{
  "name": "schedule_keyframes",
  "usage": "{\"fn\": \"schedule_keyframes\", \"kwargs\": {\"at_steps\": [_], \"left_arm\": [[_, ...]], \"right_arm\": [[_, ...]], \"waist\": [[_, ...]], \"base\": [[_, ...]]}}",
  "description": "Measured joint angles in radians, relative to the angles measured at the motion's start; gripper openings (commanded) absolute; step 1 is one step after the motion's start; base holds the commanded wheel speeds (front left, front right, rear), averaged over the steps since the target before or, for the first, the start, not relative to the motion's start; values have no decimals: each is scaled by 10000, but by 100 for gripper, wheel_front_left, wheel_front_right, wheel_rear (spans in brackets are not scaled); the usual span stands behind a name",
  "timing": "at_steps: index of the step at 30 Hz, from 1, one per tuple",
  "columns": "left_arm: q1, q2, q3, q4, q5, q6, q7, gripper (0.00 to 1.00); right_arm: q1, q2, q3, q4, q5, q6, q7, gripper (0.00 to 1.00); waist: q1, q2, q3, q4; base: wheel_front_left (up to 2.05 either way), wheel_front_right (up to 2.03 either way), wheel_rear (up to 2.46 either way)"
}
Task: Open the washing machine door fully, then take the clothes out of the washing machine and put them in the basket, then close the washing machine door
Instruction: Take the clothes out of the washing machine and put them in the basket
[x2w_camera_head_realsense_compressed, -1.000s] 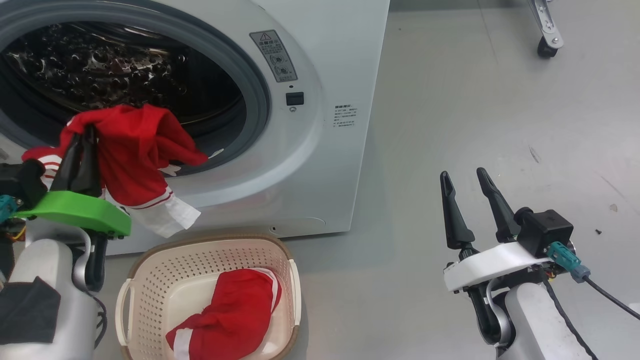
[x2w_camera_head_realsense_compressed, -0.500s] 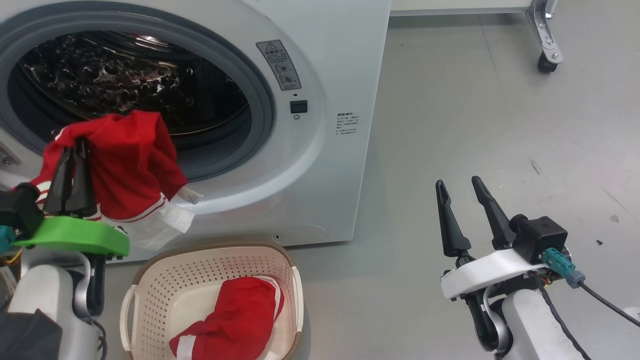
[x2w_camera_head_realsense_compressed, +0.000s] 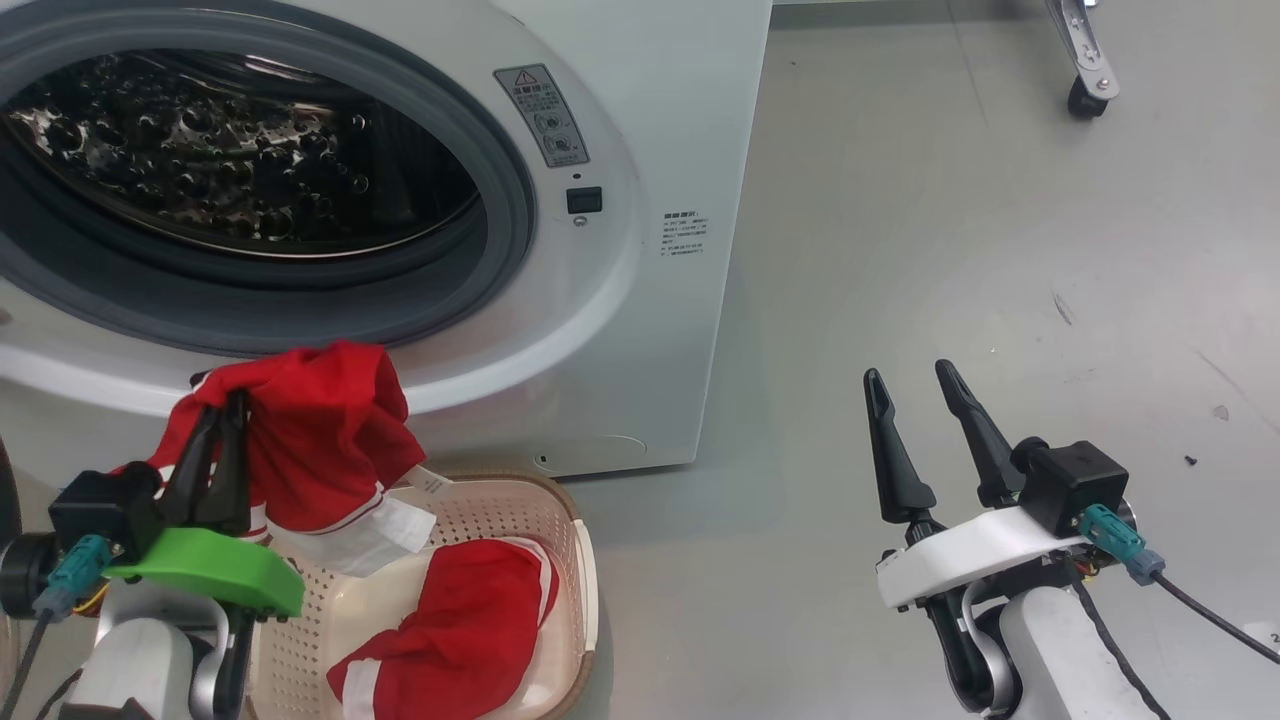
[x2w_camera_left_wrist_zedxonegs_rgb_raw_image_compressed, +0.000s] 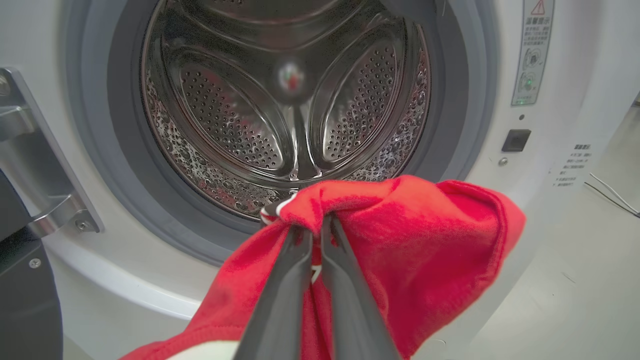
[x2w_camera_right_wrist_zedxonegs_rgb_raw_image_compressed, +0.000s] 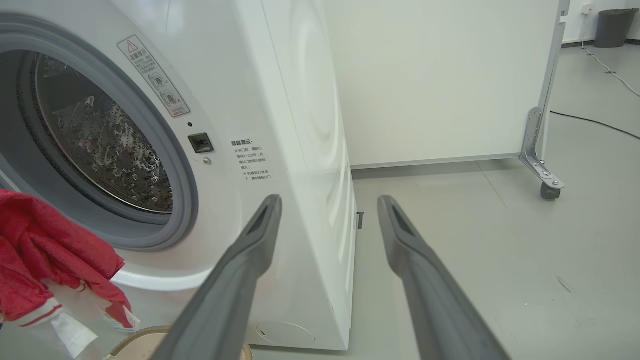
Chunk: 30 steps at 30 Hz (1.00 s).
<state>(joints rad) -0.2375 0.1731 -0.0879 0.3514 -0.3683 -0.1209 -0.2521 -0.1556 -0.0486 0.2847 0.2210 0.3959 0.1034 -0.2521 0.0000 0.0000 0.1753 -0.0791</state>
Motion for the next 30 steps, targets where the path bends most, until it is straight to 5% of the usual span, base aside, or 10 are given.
{"fn": "schedule_keyframes", "kwargs": {"at_steps": [30], "left_arm": [[116, 102, -474, 2982, 94, -2, 1074, 0]], "right_arm": [[-731, -2, 125, -328, -33, -17, 0, 100]], "waist": [[0, 0, 2113, -853]], "base": [[0, 0, 0]]}}
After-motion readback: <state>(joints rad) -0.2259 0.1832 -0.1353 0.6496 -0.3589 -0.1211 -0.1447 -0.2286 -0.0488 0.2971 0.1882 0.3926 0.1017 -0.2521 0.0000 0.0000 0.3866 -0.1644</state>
